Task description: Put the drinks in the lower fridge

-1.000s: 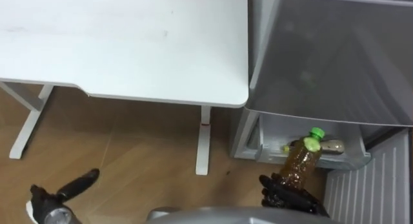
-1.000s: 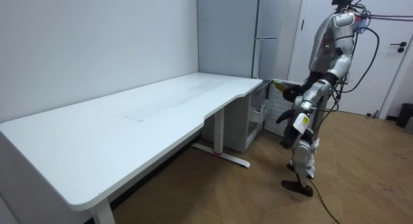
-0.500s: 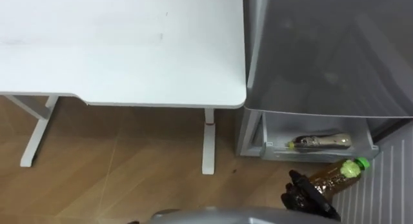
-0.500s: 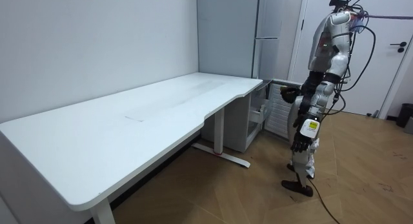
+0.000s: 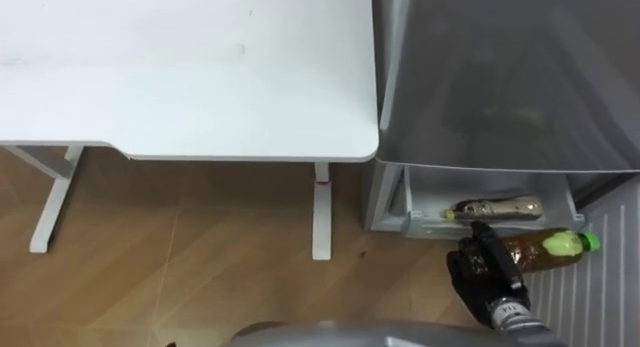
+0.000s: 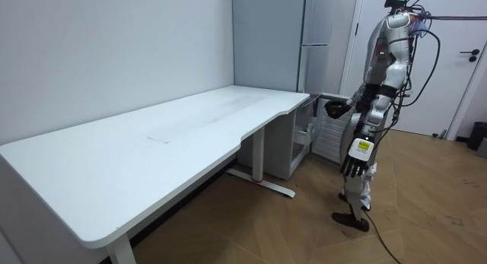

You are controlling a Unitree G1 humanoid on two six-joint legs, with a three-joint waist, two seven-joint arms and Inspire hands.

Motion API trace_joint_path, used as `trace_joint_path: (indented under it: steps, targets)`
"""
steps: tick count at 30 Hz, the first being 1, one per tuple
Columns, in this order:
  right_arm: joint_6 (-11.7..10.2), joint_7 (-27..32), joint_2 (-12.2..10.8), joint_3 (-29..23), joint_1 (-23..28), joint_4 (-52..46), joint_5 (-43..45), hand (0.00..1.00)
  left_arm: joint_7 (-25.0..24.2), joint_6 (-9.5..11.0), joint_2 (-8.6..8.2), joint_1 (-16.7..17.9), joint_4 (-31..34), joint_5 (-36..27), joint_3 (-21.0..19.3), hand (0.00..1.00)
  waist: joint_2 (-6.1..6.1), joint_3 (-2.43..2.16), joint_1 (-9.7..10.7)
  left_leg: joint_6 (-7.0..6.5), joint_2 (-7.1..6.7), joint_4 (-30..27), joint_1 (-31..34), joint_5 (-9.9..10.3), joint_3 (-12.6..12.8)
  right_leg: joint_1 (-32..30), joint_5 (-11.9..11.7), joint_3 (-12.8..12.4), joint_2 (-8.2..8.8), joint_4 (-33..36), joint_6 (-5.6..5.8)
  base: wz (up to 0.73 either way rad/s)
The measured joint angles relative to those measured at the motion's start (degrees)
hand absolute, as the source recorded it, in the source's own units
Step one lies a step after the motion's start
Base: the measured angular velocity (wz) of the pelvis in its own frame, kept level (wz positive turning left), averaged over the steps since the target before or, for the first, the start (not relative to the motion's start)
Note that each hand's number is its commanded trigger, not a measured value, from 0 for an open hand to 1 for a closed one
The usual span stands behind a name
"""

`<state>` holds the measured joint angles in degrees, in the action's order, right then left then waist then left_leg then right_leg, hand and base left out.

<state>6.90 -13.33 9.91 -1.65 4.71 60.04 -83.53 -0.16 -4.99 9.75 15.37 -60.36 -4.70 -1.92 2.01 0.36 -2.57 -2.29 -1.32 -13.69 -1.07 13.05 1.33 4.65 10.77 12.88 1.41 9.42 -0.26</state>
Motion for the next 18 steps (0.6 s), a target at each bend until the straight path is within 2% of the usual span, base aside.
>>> trace_joint_path:
  steps: [3, 5, 8, 11, 12, 16, 18]
  targets:
    - [-0.2, 0.6, 0.0, -0.3, -3.7, 0.9, -1.4, 1.0, -0.6, -0.3, 0.12, -3.1, -2.0, 0.6, 0.6, 0.0, 0.85, 0.19, -0.1, -0.12, -0.16, 0.0, 2.6, -0.7, -0.1, -3.2, -0.1, 0.1, 0.34, 1.4, -0.16, 0.01]
    - [-0.7, 1.1, 0.0, -0.3, -9.0, 5.7, -3.4, 1.0, -0.8, -0.5, 0.4, -5.8, -3.4, 0.5, 3.3, 0.0, 1.21, 0.34, -0.1, -0.21, -0.29, 0.0, 4.4, -1.2, -0.1, -5.2, -0.3, 0.0, 0.46, 1.6, -0.24, 0.02]
    - [-1.1, 1.9, 0.0, -0.9, -14.6, 7.6, -3.9, 1.0, -1.8, -0.5, 0.5, -8.7, -3.8, 0.7, 5.2, 0.0, 1.51, 0.62, -0.5, -0.24, -0.28, 0.0, 7.1, -1.9, -0.1, -8.4, -0.9, 0.2, 0.59, 2.3, -0.46, 0.0]
    - [-1.1, 1.7, 0.0, -2.4, -19.5, 10.2, -4.1, 1.0, -1.9, -0.2, 0.56, -12.0, -5.0, 1.6, 5.1, 0.0, 0.61, 1.35, -1.1, -0.16, -0.28, 0.1, 9.4, -2.5, 0.1, -11.2, -1.1, 0.4, 0.77, 3.0, -0.68, -0.01]
    - [-1.0, 1.7, 0.1, -2.5, -20.7, 11.2, -4.3, 1.0, -2.0, -0.2, 0.59, -12.6, -5.4, 1.5, 5.2, 0.0, 0.45, 1.45, -1.2, -0.17, -0.27, 0.2, 9.8, -2.6, 0.2, -11.8, -1.1, 0.4, 0.82, 3.3, -0.68, -0.05]
    - [-1.0, 2.0, 1.7, -2.6, -26.0, 14.4, -4.5, 1.0, -3.3, -0.4, 1.21, -15.4, -6.2, 1.8, 7.9, 0.0, 0.32, 1.47, -1.3, -0.51, -0.3, 0.3, 12.8, -3.2, 0.3, -15.0, -1.3, 0.5, 1.29, 3.6, -0.58, 0.02]
    - [-0.5, 2.1, 2.4, -3.0, -27.2, 15.7, -4.5, 1.0, -3.8, -0.5, 1.28, -16.4, -6.3, 2.0, 7.8, 0.0, 0.28, 1.46, -1.6, -0.61, -0.38, 0.5, 13.6, -3.3, 0.3, -16.0, -1.4, 0.5, 1.46, 3.9, -0.53, 0.0]
